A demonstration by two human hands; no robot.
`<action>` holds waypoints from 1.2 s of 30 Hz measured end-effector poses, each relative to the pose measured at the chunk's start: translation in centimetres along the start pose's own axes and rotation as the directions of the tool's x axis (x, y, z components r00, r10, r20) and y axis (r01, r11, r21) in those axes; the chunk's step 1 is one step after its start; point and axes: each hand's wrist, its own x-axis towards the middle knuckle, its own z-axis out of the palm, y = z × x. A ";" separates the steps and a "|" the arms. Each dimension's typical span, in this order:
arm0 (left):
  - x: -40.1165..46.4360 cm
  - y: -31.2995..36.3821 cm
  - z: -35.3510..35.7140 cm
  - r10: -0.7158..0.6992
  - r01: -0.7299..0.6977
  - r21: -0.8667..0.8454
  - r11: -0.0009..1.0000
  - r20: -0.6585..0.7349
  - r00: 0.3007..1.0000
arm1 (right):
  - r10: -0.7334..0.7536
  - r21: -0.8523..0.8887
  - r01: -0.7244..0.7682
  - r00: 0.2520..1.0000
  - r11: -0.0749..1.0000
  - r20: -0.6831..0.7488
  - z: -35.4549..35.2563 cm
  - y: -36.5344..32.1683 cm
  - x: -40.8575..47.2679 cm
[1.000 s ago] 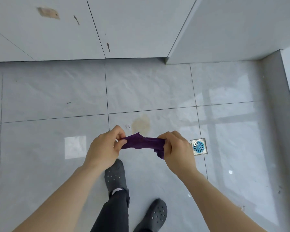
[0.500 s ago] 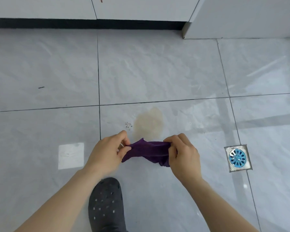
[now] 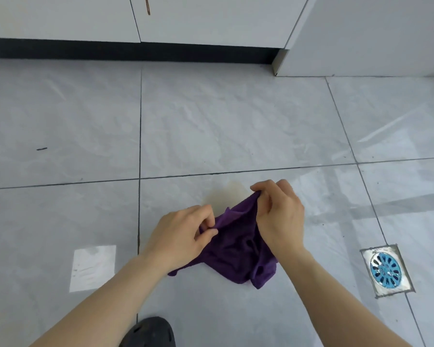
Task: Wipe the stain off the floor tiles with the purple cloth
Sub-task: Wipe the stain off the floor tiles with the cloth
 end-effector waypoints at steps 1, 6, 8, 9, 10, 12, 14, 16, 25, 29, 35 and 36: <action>0.4 0.2 0.1 0.003 -0.004 -0.012 1.000 -0.002 1.000 | -0.008 0.033 0.008 1.000 0.999 -0.009 0.1 -0.4 0.6; 1.3 -0.1 0.6 0.025 -0.029 -0.063 0.998 -0.052 0.998 | -0.010 0.156 0.002 0.999 0.988 0.046 1.6 -1.1 1.0; 1.3 -1.3 0.6 0.045 -0.047 -0.019 0.999 -0.131 0.990 | 0.001 0.103 -0.016 0.989 0.995 0.148 3.0 -0.4 -0.8; 1.3 -2.2 0.6 0.044 -0.040 0.024 0.999 -0.178 0.983 | 0.009 0.045 -0.018 0.980 0.999 0.199 3.7 0.1 -1.9; 1.4 -3.2 0.6 0.027 -0.011 0.073 0.997 -0.226 0.974 | 0.019 -0.022 -0.014 0.970 1.000 0.243 4.5 0.5 -2.8; 1.5 -5.3 0.4 -0.041 0.089 0.155 0.984 -0.289 0.956 | 0.032 -0.149 0.011 0.959 0.989 0.282 6.2 1.0 -4.1; 1.4 -7.0 0.4 -0.095 0.163 0.222 0.961 -0.287 0.953 | 0.035 -0.232 0.031 0.962 0.972 0.273 7.7 1.0 -4.6; 1.3 -8.3 0.7 -0.133 0.206 0.277 0.939 -0.260 0.956 | 0.038 -0.297 0.041 0.966 0.954 0.257 8.8 0.9 -4.5; 1.6 -10.6 2.2 -0.149 0.239 0.419 0.876 -0.237 0.960 | -0.027 -0.436 0.124 0.975 0.891 0.220 10.9 2.0 -3.6; 1.7 -10.7 2.1 -0.152 0.240 0.423 0.874 -0.231 0.961 | -0.102 -0.392 0.186 0.969 0.901 0.225 11.2 2.3 -1.6; 1.8 -10.7 2.1 -0.150 0.237 0.406 0.883 -0.235 0.960 | -0.207 -0.246 0.259 0.954 0.934 0.217 11.6 2.8 3.8; 1.8 -10.7 2.1 -0.151 0.237 0.405 0.883 -0.232 0.961 | -0.213 -0.220 0.258 0.955 0.941 0.208 11.5 2.8 4.8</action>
